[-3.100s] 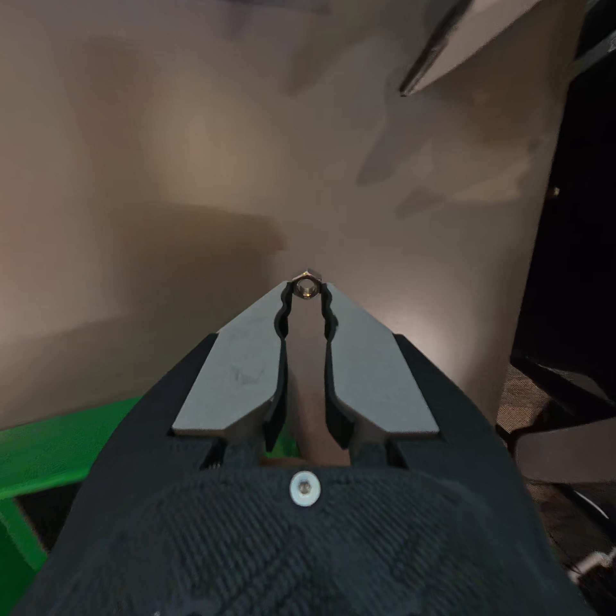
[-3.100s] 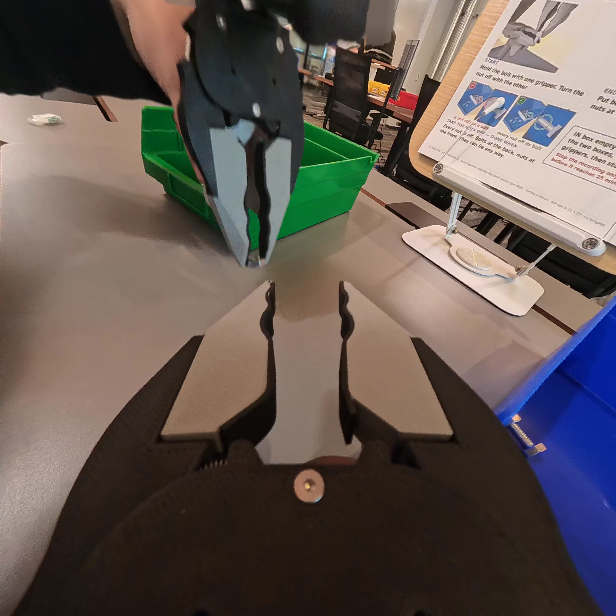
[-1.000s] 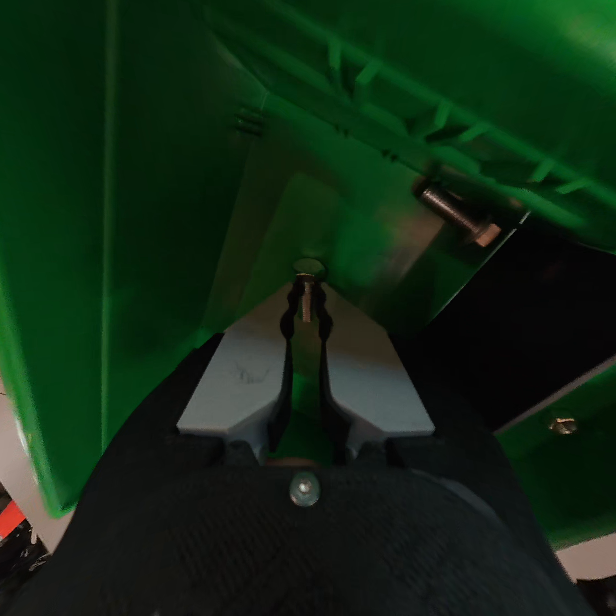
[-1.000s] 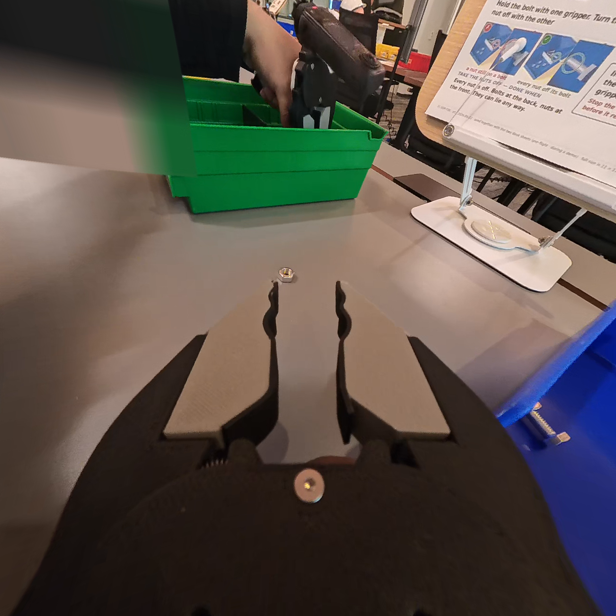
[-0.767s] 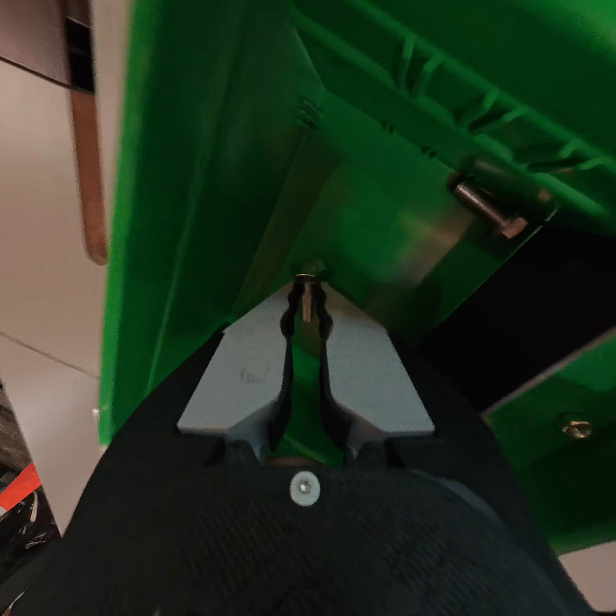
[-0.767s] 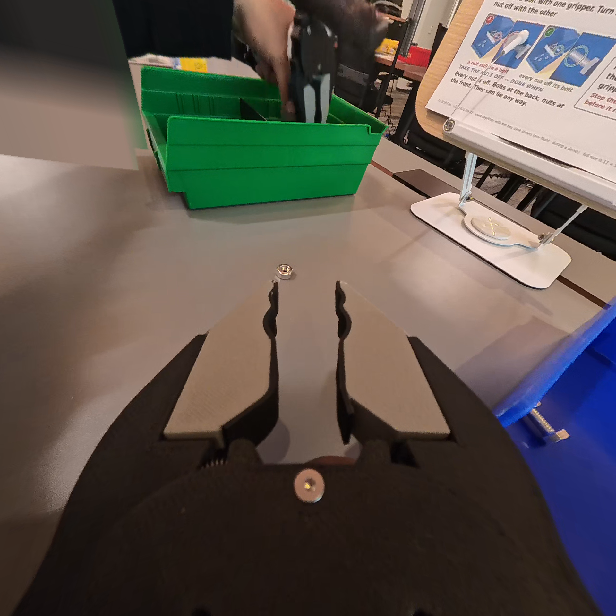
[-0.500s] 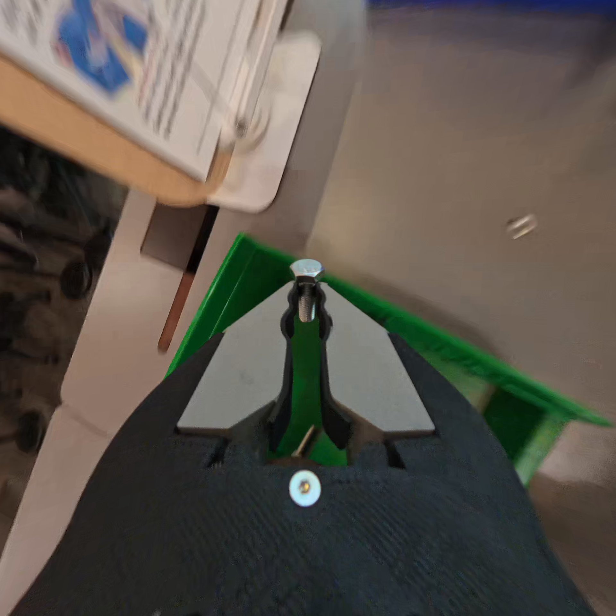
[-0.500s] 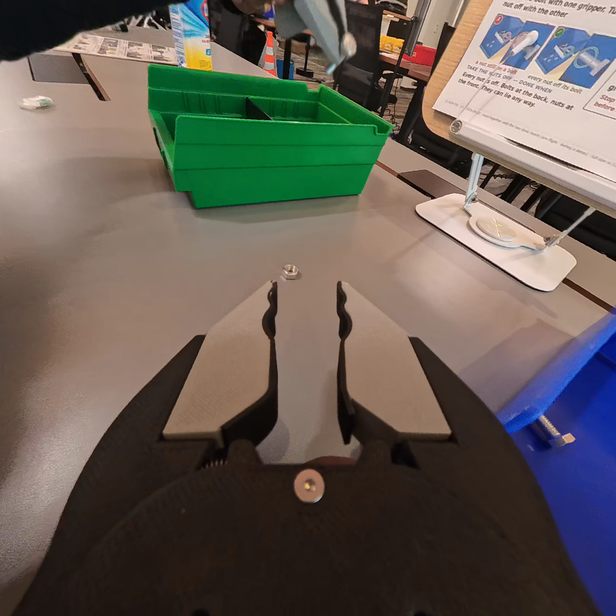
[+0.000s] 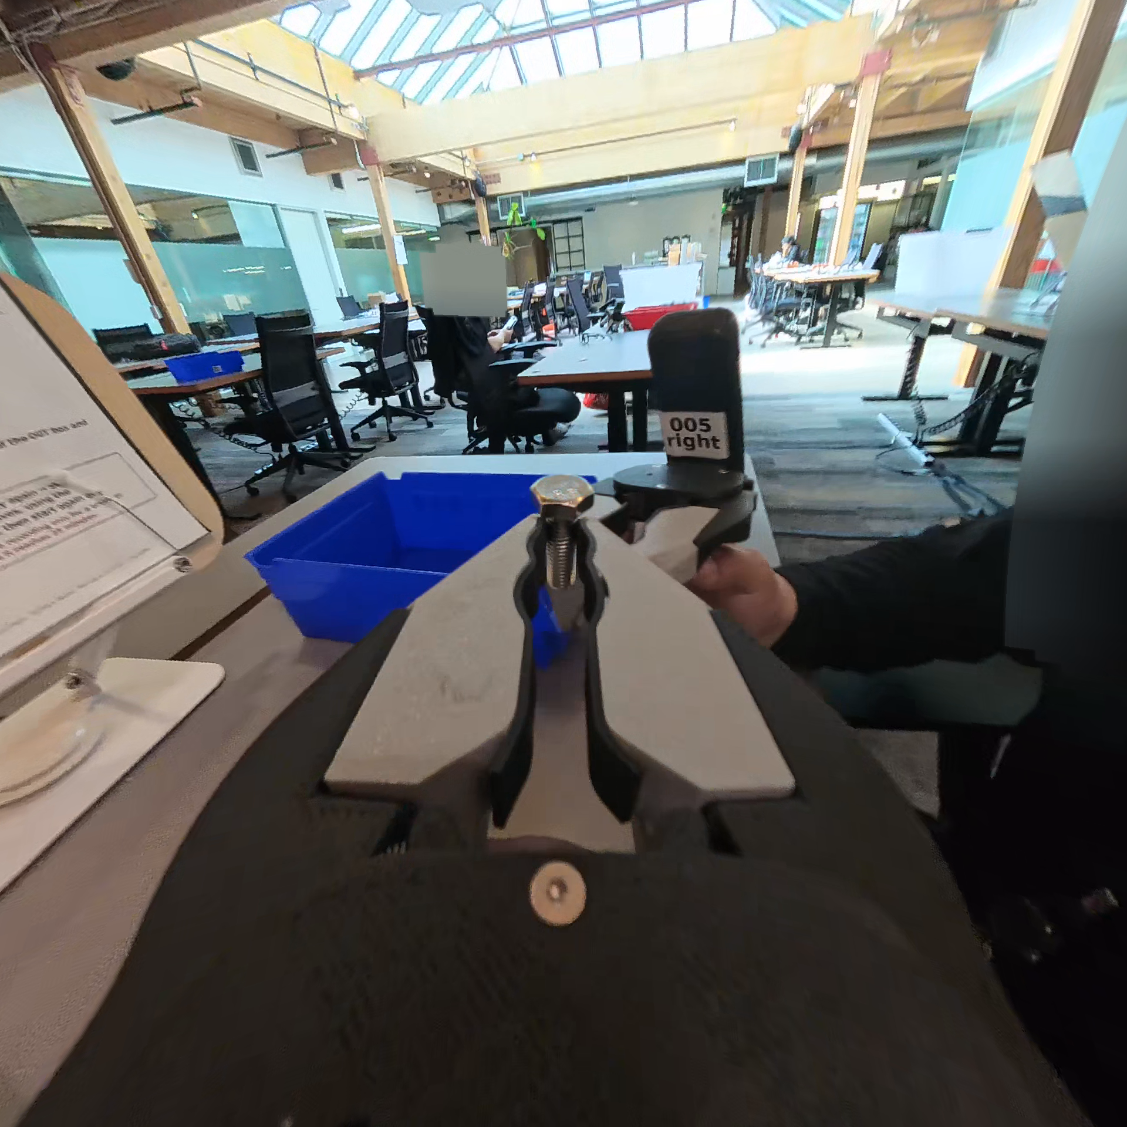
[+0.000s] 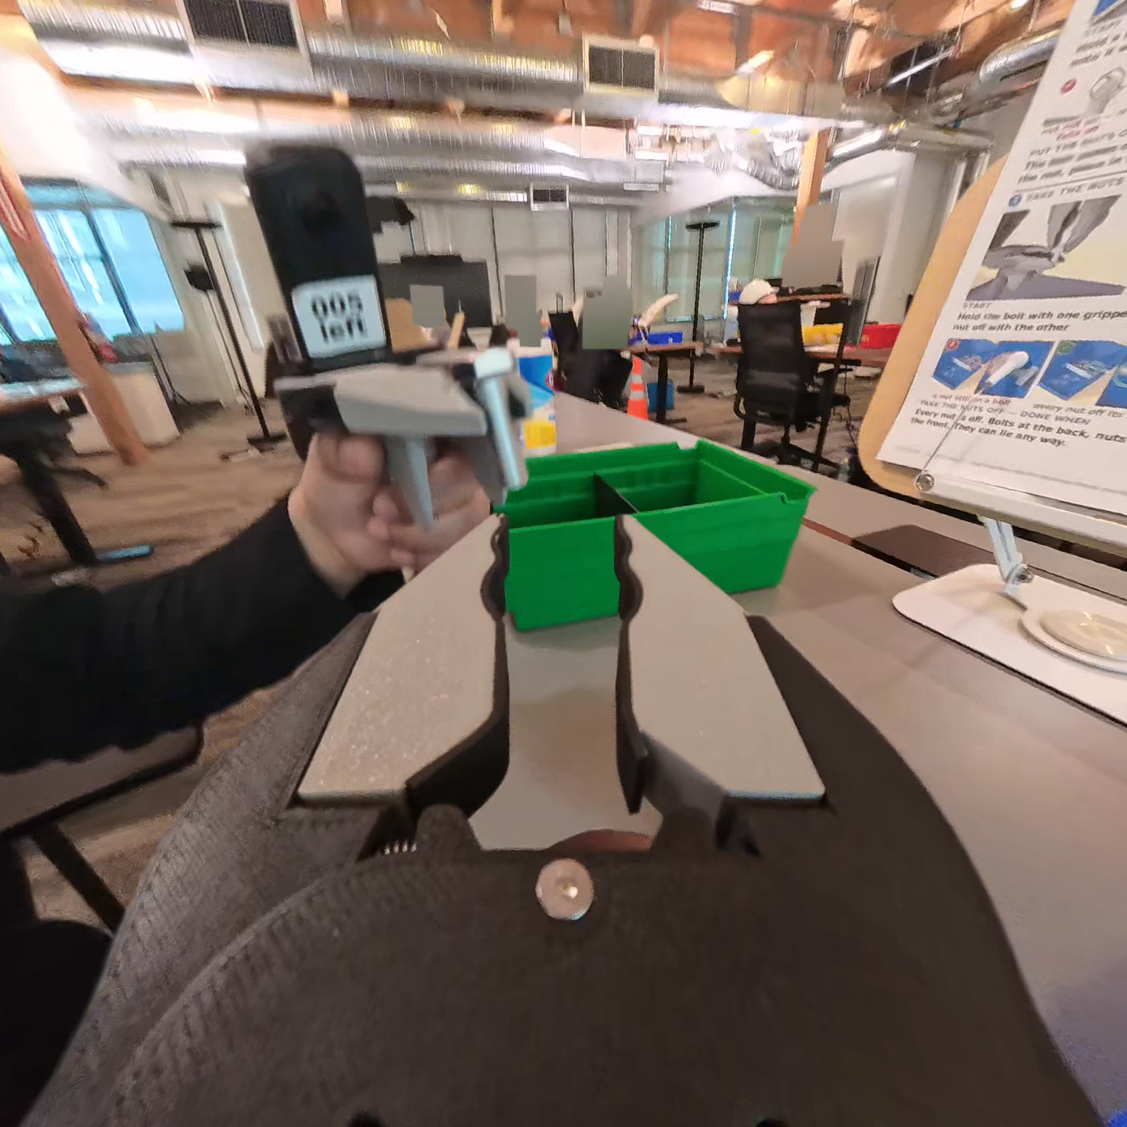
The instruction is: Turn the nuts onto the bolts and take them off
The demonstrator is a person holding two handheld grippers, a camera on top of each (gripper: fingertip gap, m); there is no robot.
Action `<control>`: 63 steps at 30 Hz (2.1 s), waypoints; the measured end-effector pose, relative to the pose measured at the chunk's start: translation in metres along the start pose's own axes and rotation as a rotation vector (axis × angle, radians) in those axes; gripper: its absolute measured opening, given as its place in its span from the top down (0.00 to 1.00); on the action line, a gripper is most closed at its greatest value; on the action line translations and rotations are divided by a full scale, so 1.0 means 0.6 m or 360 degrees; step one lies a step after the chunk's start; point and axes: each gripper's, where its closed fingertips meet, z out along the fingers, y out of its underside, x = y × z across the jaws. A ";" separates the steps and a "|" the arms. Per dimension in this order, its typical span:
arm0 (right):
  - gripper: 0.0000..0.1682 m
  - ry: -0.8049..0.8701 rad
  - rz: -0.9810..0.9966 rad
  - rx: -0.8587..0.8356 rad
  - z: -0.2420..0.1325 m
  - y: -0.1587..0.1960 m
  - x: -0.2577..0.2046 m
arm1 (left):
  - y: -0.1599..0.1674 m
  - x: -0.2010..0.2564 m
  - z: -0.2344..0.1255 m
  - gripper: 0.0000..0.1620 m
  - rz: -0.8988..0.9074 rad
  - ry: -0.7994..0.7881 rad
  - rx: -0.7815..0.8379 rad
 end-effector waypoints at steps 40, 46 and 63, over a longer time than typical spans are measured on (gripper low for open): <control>0.97 -0.0214 -0.0110 -0.0845 -0.061 0.160 -0.046 | 0.185 0.062 -0.024 0.82 -0.0307 0.0022 -0.0507; 0.97 -0.0226 -0.0170 -0.0943 -0.060 0.178 -0.058 | 0.219 0.062 -0.012 0.89 -0.0297 0.0025 -0.0600; 0.96 -0.0369 0.0414 -0.0383 -0.037 0.109 -0.053 | 0.225 0.068 0.017 0.90 -0.0506 0.0087 -0.0417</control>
